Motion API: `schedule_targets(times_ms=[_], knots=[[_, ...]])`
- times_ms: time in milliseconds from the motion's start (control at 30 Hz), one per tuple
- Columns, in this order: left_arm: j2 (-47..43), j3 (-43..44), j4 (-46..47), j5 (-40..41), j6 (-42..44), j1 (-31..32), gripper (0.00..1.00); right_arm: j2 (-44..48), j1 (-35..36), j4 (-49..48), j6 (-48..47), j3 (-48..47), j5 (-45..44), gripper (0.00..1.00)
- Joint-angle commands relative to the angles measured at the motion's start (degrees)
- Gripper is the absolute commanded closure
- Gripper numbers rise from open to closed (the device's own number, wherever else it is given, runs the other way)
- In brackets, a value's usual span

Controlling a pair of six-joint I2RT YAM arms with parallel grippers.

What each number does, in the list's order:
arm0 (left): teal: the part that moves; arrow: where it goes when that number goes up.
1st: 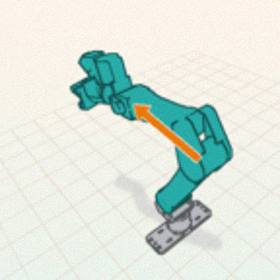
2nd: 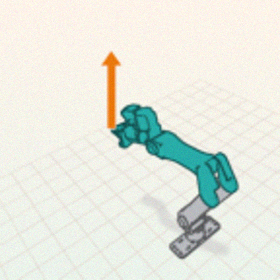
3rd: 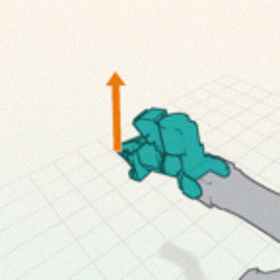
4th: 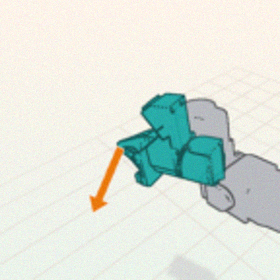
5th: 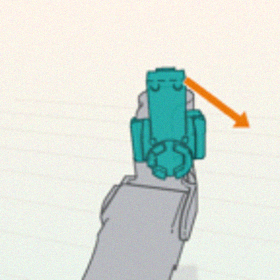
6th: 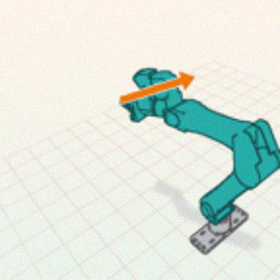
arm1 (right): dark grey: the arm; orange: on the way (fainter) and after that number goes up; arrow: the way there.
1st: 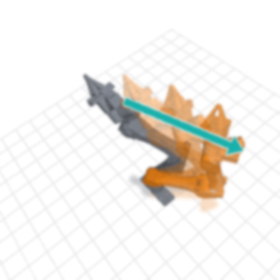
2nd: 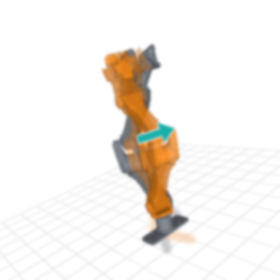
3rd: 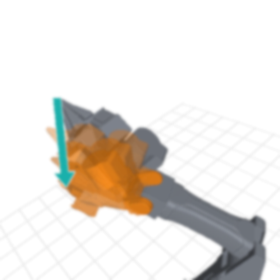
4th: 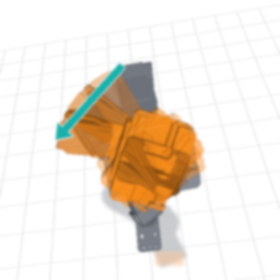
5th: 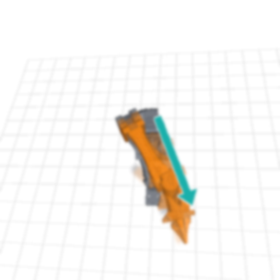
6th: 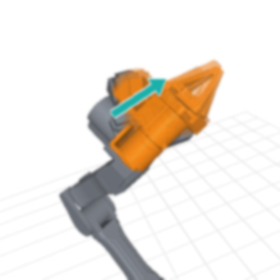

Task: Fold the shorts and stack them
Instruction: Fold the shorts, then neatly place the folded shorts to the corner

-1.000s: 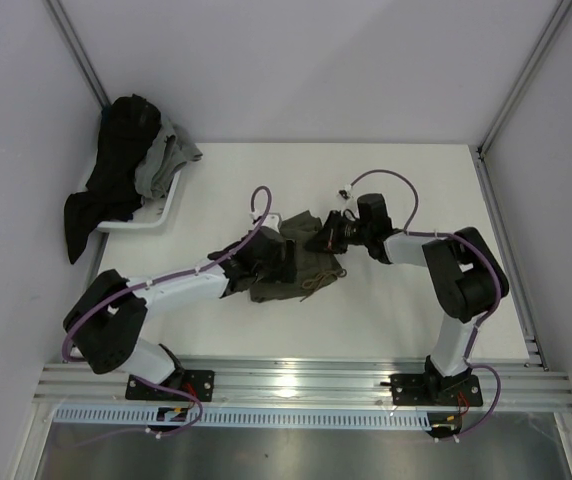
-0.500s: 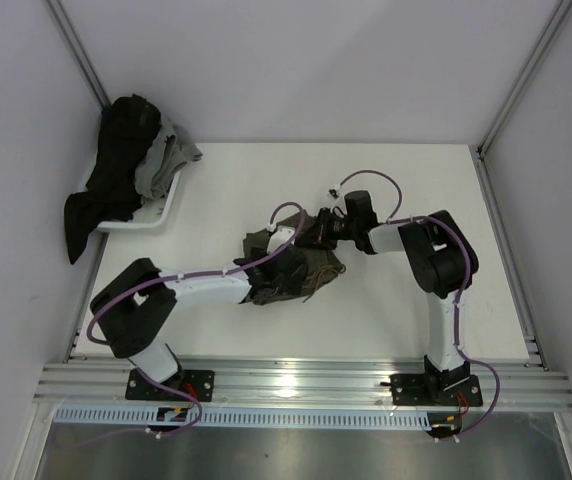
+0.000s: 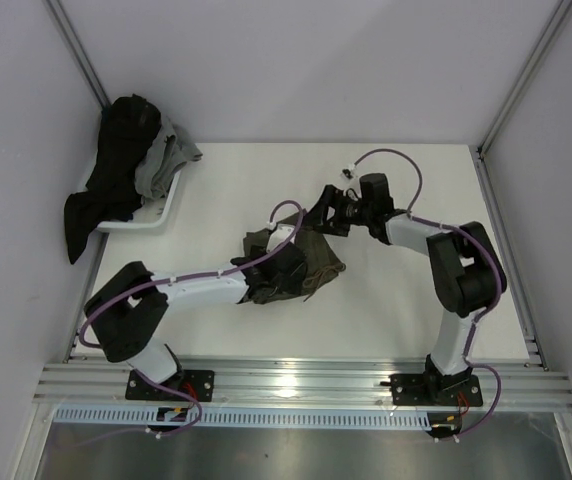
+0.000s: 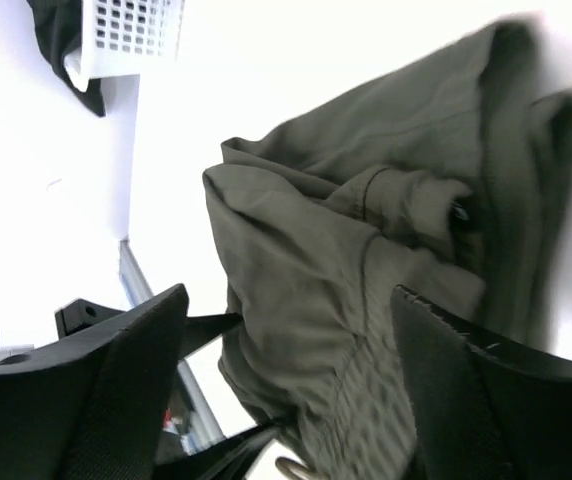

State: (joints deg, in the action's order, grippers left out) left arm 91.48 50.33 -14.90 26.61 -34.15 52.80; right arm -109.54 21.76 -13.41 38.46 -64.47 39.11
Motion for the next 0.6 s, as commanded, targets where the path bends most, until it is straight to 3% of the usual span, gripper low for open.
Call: schedule_targets(times_ms=[0,100,300,567], knots=[[-6.0,3.4,-2.4,-3.0,1.0,0.6,0.10,6.7,-2.2,9.5,-8.4,-1.0,-2.8,0.11],[-8.5,4.2,-4.1,-5.3,0.9,0.5,0.08,9.1,-3.8,12.7,-12.0,0.7,-3.9,0.01],[-15.0,3.6,-4.4,-12.5,-0.1,-0.8,0.07,5.3,-5.8,16.8,-16.2,2.8,-2.5,0.01],[-21.7,2.1,-6.9,-12.7,-0.9,-1.6,0.07,-0.7,-5.0,12.3,-15.3,3.9,0.8,0.01]])
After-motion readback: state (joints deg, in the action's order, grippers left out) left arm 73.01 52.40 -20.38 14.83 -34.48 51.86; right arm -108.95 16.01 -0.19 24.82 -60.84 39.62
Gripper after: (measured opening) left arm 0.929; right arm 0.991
